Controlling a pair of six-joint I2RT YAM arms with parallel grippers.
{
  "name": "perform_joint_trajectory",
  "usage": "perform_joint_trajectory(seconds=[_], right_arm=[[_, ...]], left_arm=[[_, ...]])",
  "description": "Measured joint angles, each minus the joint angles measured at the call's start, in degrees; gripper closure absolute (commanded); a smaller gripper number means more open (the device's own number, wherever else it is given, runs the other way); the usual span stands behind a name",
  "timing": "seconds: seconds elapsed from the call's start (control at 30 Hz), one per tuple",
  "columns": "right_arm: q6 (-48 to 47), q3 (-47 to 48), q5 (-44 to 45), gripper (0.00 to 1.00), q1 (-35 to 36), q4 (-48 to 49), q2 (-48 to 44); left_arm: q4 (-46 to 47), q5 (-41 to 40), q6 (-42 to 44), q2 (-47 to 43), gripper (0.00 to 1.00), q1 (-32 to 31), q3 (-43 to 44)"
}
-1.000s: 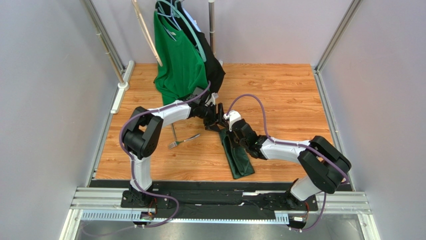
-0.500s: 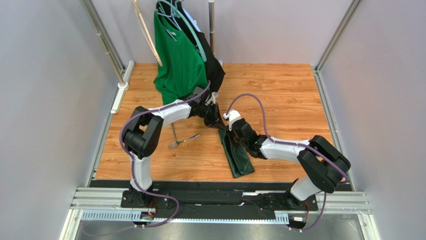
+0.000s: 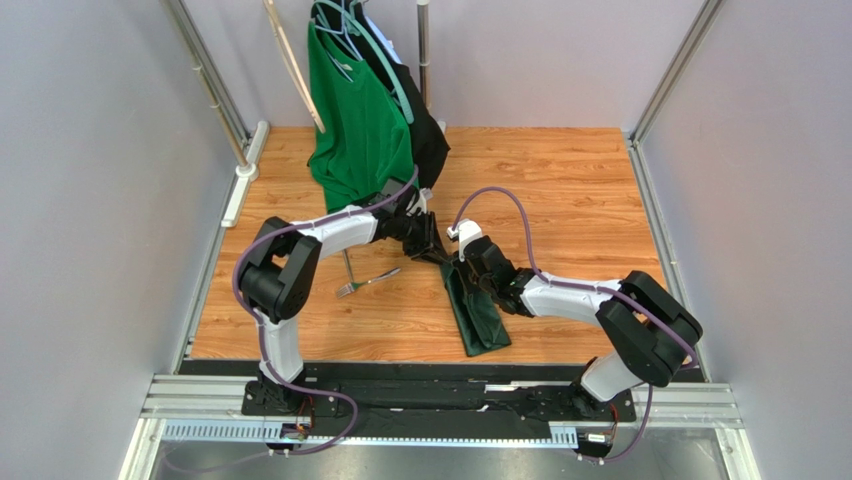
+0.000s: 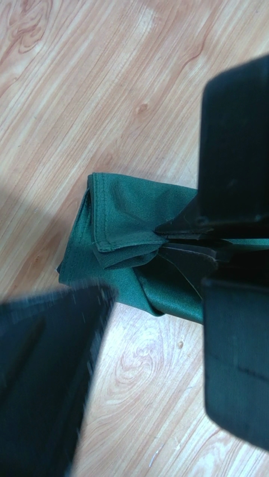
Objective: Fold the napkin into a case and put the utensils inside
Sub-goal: Stuff the top corner of the square-folded napkin into the folded napkin.
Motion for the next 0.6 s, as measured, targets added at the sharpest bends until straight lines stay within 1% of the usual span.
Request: perform_joint_trajectory(seconds=[0.07,0.1,0.13,0.2,0.23,0.33,0.4,0.5,0.53,0.6], right_arm=[[0.20,0.09,0.15,1.00,-0.09,-0.94,-0.46],[0.24,0.07,0.15,1.00,-0.09,-1.20,-0.74],[0.35,0.07,0.15,1.00,-0.11,-1.36,-1.07],[0.37,0.07,-0.02,1.00,-0.17,-1.31,-1.40],[0.37,0.07,-0.11,1.00,-0.22,-1.29,-1.42],[0.33,0.07,-0.31,1.00,-0.24,-1.38,-1.25],[0.28,0.09,-0.59,1.00,-0.46,-1.01,-0.87],[0.17,0.09,-0.76,1.00,-0.46,-0.90,-0.68],[0.15,0.09,-0.79,1.00,-0.46,-0.81,-0.68],[0.13,0.09,-0.79,1.00,-0.46,-0.63,-0.68]], left_arm=[[0.63,-0.87,0.11,-2.16,0.51,-0.33,-2.51],[1.27,-1.03,0.17,-2.86,0.42,-0.55,-3.21],[2.01,-1.01,0.24,-3.08,0.13,-0.79,-3.45],[3.72,-0.52,0.20,-3.06,0.08,-1.29,-3.43],[3.91,-0.11,-0.17,-2.80,0.01,-1.46,-3.08],[3.04,0.81,-0.61,-0.55,0.01,-1.66,0.37],[3.02,0.96,-1.09,0.35,0.06,-1.55,1.77],[1.49,0.76,-1.46,1.46,0.16,-1.60,4.00],[1.33,0.74,-1.57,1.81,0.24,-1.64,4.50],[1.11,1.03,-1.75,2.78,0.31,-1.70,5.68]])
